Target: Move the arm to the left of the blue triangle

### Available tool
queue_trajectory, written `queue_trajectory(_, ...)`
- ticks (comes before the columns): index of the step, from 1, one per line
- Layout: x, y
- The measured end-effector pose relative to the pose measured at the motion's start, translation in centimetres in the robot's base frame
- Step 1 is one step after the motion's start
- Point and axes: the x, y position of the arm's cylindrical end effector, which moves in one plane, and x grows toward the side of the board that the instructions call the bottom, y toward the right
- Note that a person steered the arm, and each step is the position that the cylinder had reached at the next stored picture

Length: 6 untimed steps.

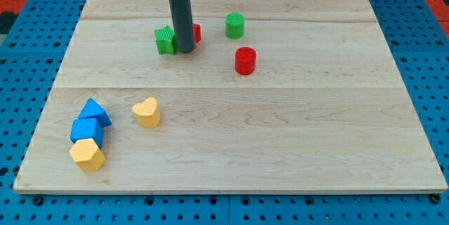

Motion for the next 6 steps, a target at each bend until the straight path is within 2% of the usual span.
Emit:
queue_trajectory(1,4.2,0.0)
queue_trajectory(3,9.6,-1.6)
queue_trajectory(5,10.0,-13.7)
queue_trajectory(6,11.6,-17.5)
